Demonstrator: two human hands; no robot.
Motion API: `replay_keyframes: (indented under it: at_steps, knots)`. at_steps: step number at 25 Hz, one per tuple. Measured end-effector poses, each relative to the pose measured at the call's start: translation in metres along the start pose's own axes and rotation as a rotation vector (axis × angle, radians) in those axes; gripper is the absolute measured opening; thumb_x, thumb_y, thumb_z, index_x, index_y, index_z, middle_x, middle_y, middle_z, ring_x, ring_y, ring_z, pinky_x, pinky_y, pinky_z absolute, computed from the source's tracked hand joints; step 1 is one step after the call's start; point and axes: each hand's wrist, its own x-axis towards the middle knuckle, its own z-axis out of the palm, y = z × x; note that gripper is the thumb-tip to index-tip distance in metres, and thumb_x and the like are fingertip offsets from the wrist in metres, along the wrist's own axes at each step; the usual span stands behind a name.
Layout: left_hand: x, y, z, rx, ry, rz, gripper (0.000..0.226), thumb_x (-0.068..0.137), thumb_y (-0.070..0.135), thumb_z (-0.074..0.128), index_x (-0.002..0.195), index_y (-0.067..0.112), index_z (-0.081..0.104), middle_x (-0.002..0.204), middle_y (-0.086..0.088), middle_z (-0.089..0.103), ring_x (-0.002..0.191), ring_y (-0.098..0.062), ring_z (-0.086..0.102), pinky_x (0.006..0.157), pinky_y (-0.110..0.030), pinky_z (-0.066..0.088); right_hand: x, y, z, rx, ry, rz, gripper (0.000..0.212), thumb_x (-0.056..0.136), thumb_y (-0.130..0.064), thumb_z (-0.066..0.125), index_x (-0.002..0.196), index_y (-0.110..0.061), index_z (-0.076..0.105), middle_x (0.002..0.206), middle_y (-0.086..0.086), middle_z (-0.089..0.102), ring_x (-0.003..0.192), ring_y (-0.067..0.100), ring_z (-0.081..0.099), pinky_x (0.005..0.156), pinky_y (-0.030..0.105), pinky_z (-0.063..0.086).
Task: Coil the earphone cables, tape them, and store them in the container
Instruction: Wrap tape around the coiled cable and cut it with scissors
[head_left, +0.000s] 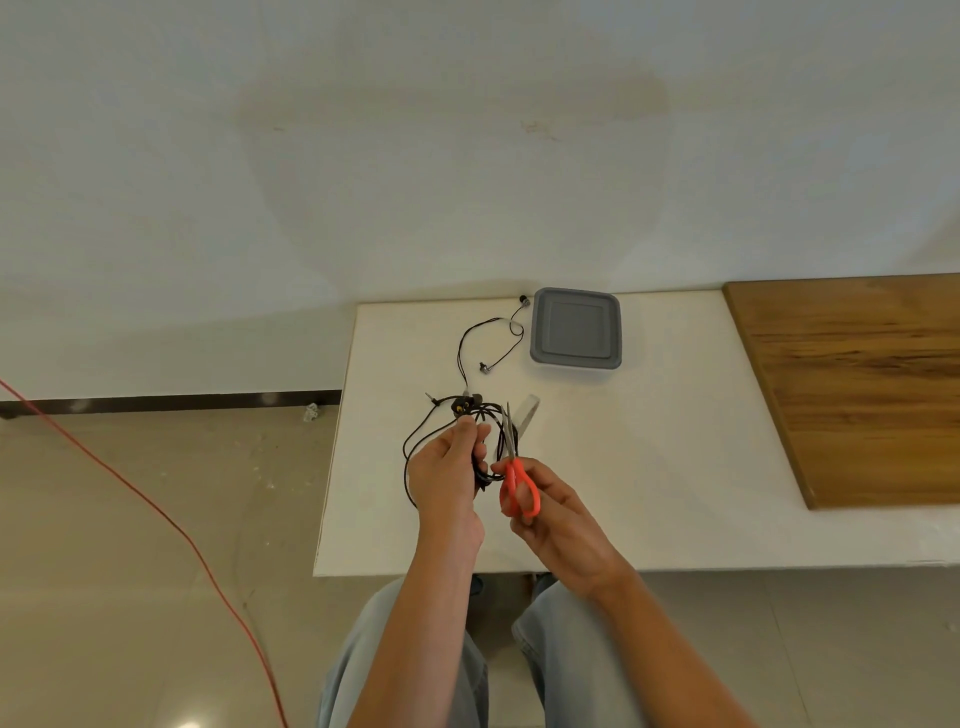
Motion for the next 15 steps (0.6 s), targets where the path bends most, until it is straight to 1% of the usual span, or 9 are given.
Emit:
replay_keyframes:
  at_steps: [3,6,9,10,11,12,14,15]
  knots:
    - [0.002,-0.003,0.003,0.004,0.010,-0.008,0.020,0.091,0.019,0.062,0.077,0.010,0.074,0.048,0.008,0.057,0.048,-0.008,0.047,0.058,-0.025,0.045,0.000,0.000,-0.003,0.029,0.021,0.012,0.026,0.086,-0.018,0.061,0.110,-0.010,0.066,0.078,0.001,0.051,0.069,0.006,0.048,0.059,0.017,0.036]
    - [0.005,-0.005,0.005,0.025,0.020,0.007,0.020,0.091,0.019,0.063,0.078,0.009,0.074,0.049,0.007,0.057,0.050,-0.008,0.049,0.056,-0.024,0.046,0.001,0.002,-0.008,0.021,0.022,0.020,0.023,0.089,-0.013,0.059,0.111,-0.010,0.065,0.077,0.000,0.049,0.068,0.006,0.047,0.059,0.017,0.036]
    - [0.008,-0.005,0.006,0.019,0.033,0.014,0.021,0.092,0.020,0.062,0.077,0.010,0.074,0.051,0.008,0.060,0.054,-0.009,0.051,0.061,-0.026,0.046,0.002,0.002,-0.012,0.080,0.029,-0.002,0.029,0.087,-0.014,0.062,0.114,-0.008,0.064,0.074,0.000,0.049,0.066,0.006,0.047,0.057,0.017,0.037]
    - [0.008,-0.004,0.005,0.012,0.028,0.013,0.022,0.092,0.020,0.062,0.076,0.010,0.073,0.052,0.008,0.061,0.053,-0.008,0.051,0.062,-0.026,0.046,0.002,0.001,-0.014,0.102,0.048,-0.020,0.030,0.086,-0.016,0.064,0.115,-0.008,0.064,0.074,0.000,0.051,0.067,0.006,0.048,0.057,0.017,0.038]
    - [0.008,-0.002,0.004,0.009,0.018,0.012,0.022,0.092,0.020,0.062,0.076,0.010,0.073,0.053,0.008,0.062,0.051,-0.006,0.051,0.063,-0.027,0.046,0.003,0.001,-0.017,0.067,0.097,-0.047,0.029,0.086,-0.015,0.065,0.115,-0.010,0.064,0.074,0.001,0.053,0.067,0.007,0.049,0.057,0.017,0.038]
    - [0.008,0.000,0.003,0.009,0.002,0.011,0.023,0.092,0.021,0.061,0.076,0.010,0.072,0.054,0.009,0.062,0.049,-0.005,0.050,0.064,-0.027,0.046,0.003,-0.001,-0.020,-0.068,0.191,-0.077,0.025,0.088,-0.013,0.064,0.113,-0.013,0.065,0.073,0.000,0.057,0.068,0.009,0.052,0.058,0.018,0.039]
    - [0.006,0.004,0.001,0.001,-0.043,0.015,0.022,0.093,0.022,0.061,0.078,0.010,0.072,0.055,0.007,0.063,0.047,-0.004,0.049,0.067,-0.028,0.046,0.008,-0.001,-0.027,-0.579,0.488,-0.069,0.020,0.089,-0.013,0.065,0.108,-0.020,0.062,0.072,-0.004,0.065,0.065,0.009,0.058,0.060,0.016,0.042]
    - [0.006,0.007,0.000,-0.004,-0.064,0.028,0.022,0.093,0.021,0.060,0.078,0.010,0.073,0.056,0.006,0.062,0.047,-0.004,0.049,0.066,-0.028,0.046,0.010,0.000,-0.031,-0.823,0.615,-0.016,0.020,0.088,-0.016,0.066,0.106,-0.020,0.058,0.073,-0.004,0.066,0.064,0.009,0.060,0.058,0.014,0.043]
